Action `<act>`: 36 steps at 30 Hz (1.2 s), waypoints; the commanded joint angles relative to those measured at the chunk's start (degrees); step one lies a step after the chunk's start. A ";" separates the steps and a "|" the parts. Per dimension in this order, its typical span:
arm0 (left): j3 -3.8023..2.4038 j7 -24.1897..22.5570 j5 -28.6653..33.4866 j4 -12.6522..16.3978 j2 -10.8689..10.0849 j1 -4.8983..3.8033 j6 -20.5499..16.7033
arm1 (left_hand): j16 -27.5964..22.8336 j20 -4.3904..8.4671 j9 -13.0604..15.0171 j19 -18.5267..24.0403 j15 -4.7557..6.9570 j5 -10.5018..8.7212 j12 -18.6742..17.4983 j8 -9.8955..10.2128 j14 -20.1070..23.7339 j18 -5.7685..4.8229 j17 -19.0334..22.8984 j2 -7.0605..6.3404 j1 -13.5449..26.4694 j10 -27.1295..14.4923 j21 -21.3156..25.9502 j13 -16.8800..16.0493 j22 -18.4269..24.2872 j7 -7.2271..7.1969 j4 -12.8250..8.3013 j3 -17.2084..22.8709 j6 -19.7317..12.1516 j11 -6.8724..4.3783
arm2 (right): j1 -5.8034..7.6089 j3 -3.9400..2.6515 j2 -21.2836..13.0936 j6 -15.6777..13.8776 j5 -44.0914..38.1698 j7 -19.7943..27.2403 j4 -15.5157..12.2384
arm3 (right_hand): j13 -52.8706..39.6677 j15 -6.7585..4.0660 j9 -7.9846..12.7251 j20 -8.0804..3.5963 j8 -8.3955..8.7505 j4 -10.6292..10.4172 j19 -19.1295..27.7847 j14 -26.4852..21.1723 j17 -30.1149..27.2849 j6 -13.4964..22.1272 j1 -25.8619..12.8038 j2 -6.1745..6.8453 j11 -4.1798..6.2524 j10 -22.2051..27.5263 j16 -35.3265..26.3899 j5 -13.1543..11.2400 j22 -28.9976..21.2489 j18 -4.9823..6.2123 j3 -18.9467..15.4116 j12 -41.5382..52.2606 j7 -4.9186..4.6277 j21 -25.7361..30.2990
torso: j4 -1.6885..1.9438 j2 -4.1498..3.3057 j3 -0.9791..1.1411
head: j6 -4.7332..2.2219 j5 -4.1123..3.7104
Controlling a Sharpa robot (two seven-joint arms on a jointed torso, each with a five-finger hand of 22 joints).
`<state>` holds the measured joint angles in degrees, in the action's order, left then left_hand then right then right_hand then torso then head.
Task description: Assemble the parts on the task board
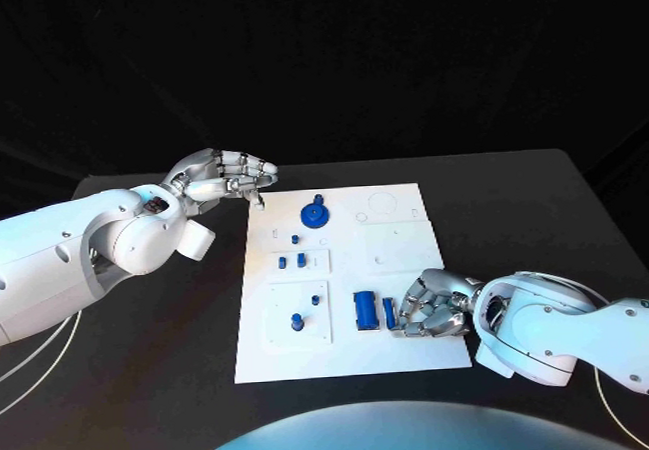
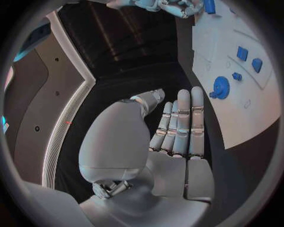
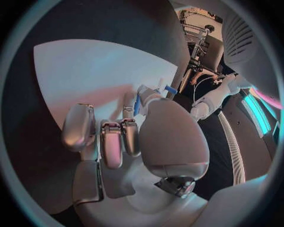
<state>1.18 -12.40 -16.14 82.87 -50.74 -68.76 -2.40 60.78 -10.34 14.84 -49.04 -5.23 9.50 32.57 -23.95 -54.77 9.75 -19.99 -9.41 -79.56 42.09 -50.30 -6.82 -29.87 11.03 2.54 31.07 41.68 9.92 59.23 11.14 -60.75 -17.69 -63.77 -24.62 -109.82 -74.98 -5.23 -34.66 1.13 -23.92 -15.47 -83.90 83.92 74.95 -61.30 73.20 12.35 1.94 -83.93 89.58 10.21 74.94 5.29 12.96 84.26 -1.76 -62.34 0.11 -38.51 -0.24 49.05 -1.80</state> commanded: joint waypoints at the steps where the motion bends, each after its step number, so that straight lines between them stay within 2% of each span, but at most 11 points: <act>1: -0.04 -0.28 -0.29 0.08 0.06 -0.03 0.85 | 0.31 -0.06 -0.05 0.25 -0.02 0.22 0.27 -0.35 0.23 0.81 0.08 -0.12 -0.09 -0.40 0.30 0.07 0.07 2.53 0.06 0.26 -0.33 0.00 | -0.21 0.25 -0.74 2.09 0.05 0.82 -0.73 | -11.36 -0.02 -0.13 -0.14 -0.19 -0.76 -0.35 5.81 13.74 -0.13 0.07 0.98 -0.06 -3.74 -0.07 0.05 7.79 -0.59 -2.16 -0.48 -0.47 0.98 | -0.03 -0.01 0.00 | 0.01 0.01; 7: -0.02 -0.68 -0.22 -0.04 0.02 -0.03 0.53 | 0.32 -0.04 -0.07 0.24 -0.01 0.21 0.38 -0.46 0.26 0.81 0.10 -0.12 -0.22 -0.42 0.24 0.10 0.03 2.54 -0.02 0.33 -0.33 0.00 | 1.77 0.24 -2.58 2.44 0.96 3.73 -2.21 | -9.93 0.68 -0.16 0.39 -0.04 -1.18 0.82 5.24 11.15 1.37 2.12 -0.67 -0.76 -2.50 -1.15 -1.18 6.50 0.19 -12.80 -3.00 -1.30 6.27 | -0.12 0.15 -0.05 | -0.09 -0.12; 10: 0.00 -1.02 -0.07 -0.06 0.07 -0.02 0.33 | 0.32 -0.05 -0.07 0.25 -0.01 0.20 0.39 -0.47 0.26 0.80 0.10 -0.12 -0.21 -0.41 0.24 0.10 0.03 2.54 -0.02 0.33 -0.33 0.00 | 3.10 0.24 -3.10 2.42 1.53 4.92 -2.42 | -9.29 0.73 -0.21 0.56 0.00 -1.17 1.15 5.05 10.30 2.04 2.75 -0.96 -0.97 -1.97 -1.54 -0.80 6.05 0.39 -14.62 -4.08 -1.50 7.90 | -0.07 0.26 -0.02 | -0.12 -0.08; 19: 0.29 -3.40 1.70 -0.17 0.38 0.04 -1.32 | 0.34 -0.06 -0.08 0.28 -0.03 0.18 0.65 -0.66 0.28 0.78 0.13 -0.10 -0.11 -0.17 0.21 0.09 0.01 2.51 0.09 0.32 -0.24 -0.02 | 7.45 0.20 -2.68 -2.83 7.86 14.24 1.36 | -8.88 1.06 -0.14 0.84 0.42 -1.03 1.61 4.77 9.00 3.67 5.42 -3.22 -1.39 -1.54 -2.19 1.09 5.25 0.74 -15.57 -4.71 -2.00 10.55 | -0.11 0.42 -0.19 | -0.83 -0.17; 22: 0.46 -4.77 2.89 -0.28 0.50 0.09 -2.51 | 0.35 -0.05 -0.10 0.39 0.03 0.16 1.18 -0.98 0.35 0.79 0.17 -0.06 0.06 0.54 0.22 0.06 0.01 2.37 0.26 0.37 -0.09 -0.16 | 8.52 0.14 -1.26 -6.69 13.15 20.84 4.99 | -7.00 1.39 0.33 1.09 1.39 -0.90 2.65 4.17 6.52 5.13 7.53 -4.44 -1.84 0.04 -3.43 2.78 3.90 1.38 -14.95 -7.86 -2.56 15.24 | -0.20 0.81 -0.42 | -1.20 -0.18; 24: 0.57 -5.75 3.94 -0.42 0.62 0.14 -3.54 | 0.33 -0.01 -0.14 0.51 0.11 0.13 1.61 -1.22 0.44 0.80 0.23 -0.06 0.21 1.30 0.28 0.07 0.04 2.27 0.44 0.45 -0.01 -0.31 | 8.96 0.05 0.20 -8.94 17.42 25.75 8.09 | -2.92 1.85 0.87 1.50 2.48 -0.64 5.34 2.59 0.86 6.59 10.38 -5.58 -2.39 3.54 -6.64 3.08 0.62 2.81 -13.66 -14.60 -3.25 25.84 | -0.34 1.13 -0.62 | -1.54 -0.21; 27: 0.69 -7.65 5.98 -0.95 0.99 0.23 -5.20 | -0.32 0.05 -0.21 1.02 0.21 0.13 1.96 -1.60 1.12 0.78 0.56 -0.09 0.33 2.37 0.70 0.23 0.24 2.11 0.65 0.75 0.14 -0.49 | 9.42 -0.18 3.33 -11.39 25.97 33.83 14.20 | 3.00 2.38 1.30 2.02 3.36 -0.76 9.26 0.25 -6.48 7.59 12.92 -6.17 -2.96 8.28 -11.79 2.71 -4.58 4.62 -12.06 -23.78 -3.92 40.28 | -0.54 1.60 -0.87 | -2.54 -0.27; 28: 0.72 -8.20 6.57 -1.18 1.13 0.27 -5.65 | -1.64 0.02 -0.28 1.93 0.17 0.16 2.07 -1.92 2.29 0.72 1.17 -0.15 0.39 3.32 1.51 0.45 0.63 2.10 0.82 1.13 0.29 -0.59 | 9.50 -0.27 4.25 -11.78 28.36 35.76 15.91 | 9.61 2.84 1.51 2.41 3.94 -0.97 11.23 -2.60 -14.45 8.44 14.22 -6.38 -3.58 13.49 -17.99 2.75 -7.39 5.07 -10.83 -33.71 -4.28 45.73 | -0.59 1.69 -0.88 | -2.90 -0.27; 31: 0.76 -10.20 8.94 -2.53 1.94 0.50 -7.02 | -6.46 -0.52 -0.54 4.48 -0.24 0.03 1.07 -2.80 4.97 0.61 3.29 -0.42 0.76 5.37 5.12 1.62 2.58 1.91 1.41 2.06 0.79 -0.66 | 9.69 -0.59 7.58 -11.99 36.69 41.90 21.96 | 21.05 3.78 2.01 3.46 5.31 -1.00 13.62 -9.98 -32.86 10.48 14.86 -5.97 -4.44 21.17 -34.81 2.62 -11.75 4.97 -8.82 -48.76 -5.59 50.41 | -0.68 2.08 -0.91 | -4.78 -0.21; 35: 0.79 -12.52 12.12 -4.87 3.30 0.83 -8.47 | -13.82 -1.72 -0.79 7.62 -1.35 -0.06 -2.00 -3.44 8.37 0.20 6.22 -0.88 1.49 6.60 10.98 3.16 5.96 1.72 2.45 3.16 1.20 -0.37 | 9.77 -0.95 11.31 -10.66 44.59 47.33 28.52 | 33.04 6.75 4.36 5.86 8.04 -0.65 20.73 -18.31 -41.08 12.86 14.63 -6.00 -7.46 24.94 -51.04 1.48 -19.49 4.85 -4.23 -60.50 -8.44 58.76 | -0.69 2.70 -0.86 | -7.23 -0.42; 36: 0.79 -13.09 13.00 -5.53 3.69 0.93 -8.92 | -15.31 -1.98 -0.88 8.20 -1.56 -0.16 -2.80 -3.40 8.68 0.19 6.79 -1.03 1.61 6.83 12.33 3.29 6.77 1.76 2.63 3.39 1.02 -0.25 | 9.77 -1.03 12.26 -10.19 46.48 48.52 30.17 | 35.12 7.24 4.70 6.58 8.20 -1.13 21.27 -19.05 -41.84 12.58 14.33 -5.72 -7.64 26.05 -52.79 1.38 -20.54 4.52 -3.60 -62.61 -8.22 59.00 | -0.75 2.88 -0.83 | -7.74 -0.34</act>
<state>2.01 -20.69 -8.33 77.72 -47.30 -67.88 -8.28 43.35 -12.78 13.77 -40.87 -6.94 9.50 28.28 -27.19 -46.56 9.75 -12.52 -10.82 -78.14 49.57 -36.01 -3.66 -21.74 11.05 5.42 34.80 42.49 9.63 68.96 10.14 -48.79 -27.51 -29.48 13.71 -80.58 -40.17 1.94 -29.93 7.62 -15.70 -16.47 -62.53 65.00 33.38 -48.44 87.99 6.44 -5.51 -58.37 37.33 11.65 54.54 9.76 9.29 22.13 -9.53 -4.29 -0.53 -36.29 -1.06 42.84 -2.11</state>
